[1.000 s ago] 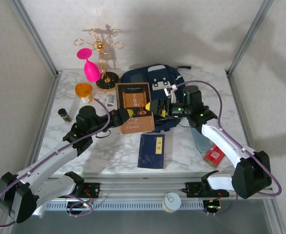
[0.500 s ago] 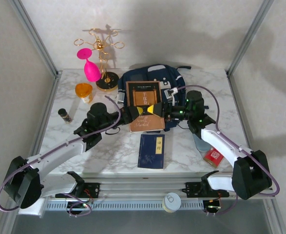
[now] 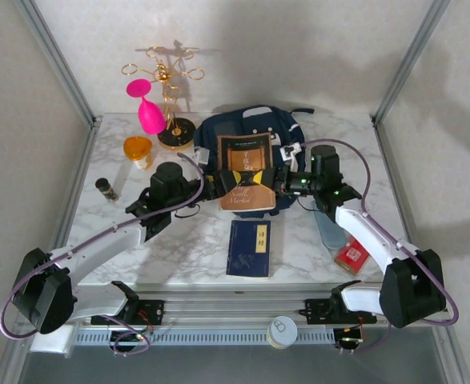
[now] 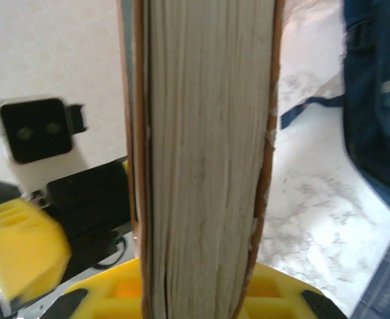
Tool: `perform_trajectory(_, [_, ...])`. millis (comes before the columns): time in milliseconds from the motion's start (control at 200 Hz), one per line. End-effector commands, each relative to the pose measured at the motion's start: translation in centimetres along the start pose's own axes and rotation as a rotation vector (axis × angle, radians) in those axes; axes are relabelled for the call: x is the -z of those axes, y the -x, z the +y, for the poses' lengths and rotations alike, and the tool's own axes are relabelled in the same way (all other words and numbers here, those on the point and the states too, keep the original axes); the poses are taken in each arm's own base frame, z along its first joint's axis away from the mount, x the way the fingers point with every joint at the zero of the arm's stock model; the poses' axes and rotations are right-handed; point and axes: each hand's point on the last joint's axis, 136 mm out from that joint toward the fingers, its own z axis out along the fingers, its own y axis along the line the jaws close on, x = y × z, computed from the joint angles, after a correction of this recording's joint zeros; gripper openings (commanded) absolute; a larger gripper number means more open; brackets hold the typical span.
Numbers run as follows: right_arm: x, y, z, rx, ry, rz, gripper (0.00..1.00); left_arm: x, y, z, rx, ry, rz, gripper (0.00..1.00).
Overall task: Pack the student bag
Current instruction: Pass the book, then open the student bag at the center of the table.
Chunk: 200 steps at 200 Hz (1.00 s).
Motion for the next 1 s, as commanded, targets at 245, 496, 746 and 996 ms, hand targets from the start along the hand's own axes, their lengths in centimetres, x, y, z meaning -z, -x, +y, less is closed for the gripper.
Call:
perform_trajectory(245, [10.3,5.0,-6.7,-0.073,-0.317,-0.299,0.0,-2.0,0.6,0.7,-0.25,0.275,0.027,0.76])
perform_trajectory(496, [17.0,5.2,-11.4,-0.207,-0.447,-0.478,0.0,-7.7,-6.3,5.9,-0.528,0.436,0.368,0.69])
perform_trajectory(746, [18.1,4.8,-12.9,-0.258,-0.438,-0.506,0.0,-12.3,-8.2,9.8,-0.76,0.549,0.457,0.68])
perform_trajectory(996, [18.2,4.8,-13.3,-0.278,-0.408,-0.507,0.0,-16.2,-8.3,12.2,-0.828,0.593,0.488,0.67])
